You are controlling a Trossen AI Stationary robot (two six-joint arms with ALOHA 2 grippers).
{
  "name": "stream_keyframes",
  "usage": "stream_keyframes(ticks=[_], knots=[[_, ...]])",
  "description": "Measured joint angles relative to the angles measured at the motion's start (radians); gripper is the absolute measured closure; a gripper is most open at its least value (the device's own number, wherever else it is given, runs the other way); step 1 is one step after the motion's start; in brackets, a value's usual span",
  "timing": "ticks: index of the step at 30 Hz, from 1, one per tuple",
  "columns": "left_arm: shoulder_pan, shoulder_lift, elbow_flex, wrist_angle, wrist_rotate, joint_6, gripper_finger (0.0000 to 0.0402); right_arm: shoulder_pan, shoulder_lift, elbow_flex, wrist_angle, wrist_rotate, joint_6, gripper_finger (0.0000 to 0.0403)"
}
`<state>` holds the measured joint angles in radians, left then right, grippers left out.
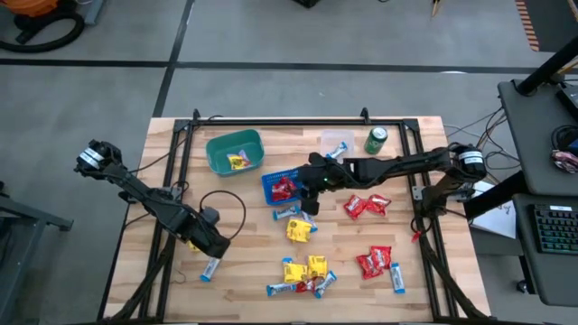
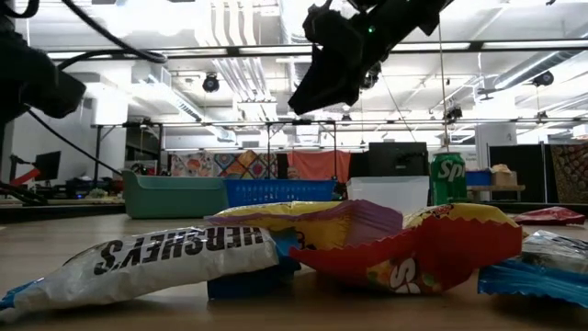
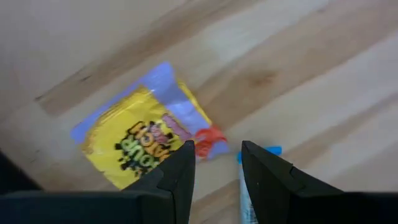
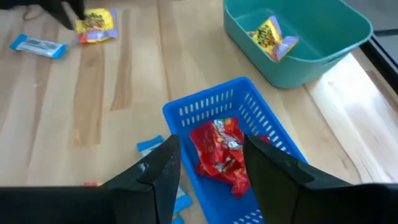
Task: Sort candy
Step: Put the sour patch candy into the blue green bin
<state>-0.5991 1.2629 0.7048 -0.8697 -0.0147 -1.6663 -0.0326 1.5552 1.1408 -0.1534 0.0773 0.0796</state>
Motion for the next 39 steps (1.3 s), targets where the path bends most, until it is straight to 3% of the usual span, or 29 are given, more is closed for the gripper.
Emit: stream_keyframes(ticks=[7, 19, 24, 33, 39], knots=[[0.000, 0.054, 0.000, -0.038, -0.024, -0.067, 0.0265, 0.013, -0.002, 0.000, -0.002, 0.000, -0.002, 0.0238], [-0.002, 0.244, 0.007, 0.031, -0.005, -0.023, 0.0235, 0.013, -0.001, 0.000, -0.003, 0.001, -0.002, 0.0238], [-0.003, 0.260, 0.006, 0.041, -0.005, -0.014, 0.0264, 0.013, -0.001, 0.000, -0.003, 0.001, -0.002, 0.0238], [-0.003, 0.245, 0.004, 0.056, -0.006, -0.005, 0.0387, 0.015, -0.001, 0.000, -0.024, 0.001, -0.002, 0.0238], [-0.004, 0.248, 0.032, 0.031, -0.025, 0.038, 0.0390, 0.015, -0.003, 0.000, -0.048, 0.001, 0.006, 0.0239]])
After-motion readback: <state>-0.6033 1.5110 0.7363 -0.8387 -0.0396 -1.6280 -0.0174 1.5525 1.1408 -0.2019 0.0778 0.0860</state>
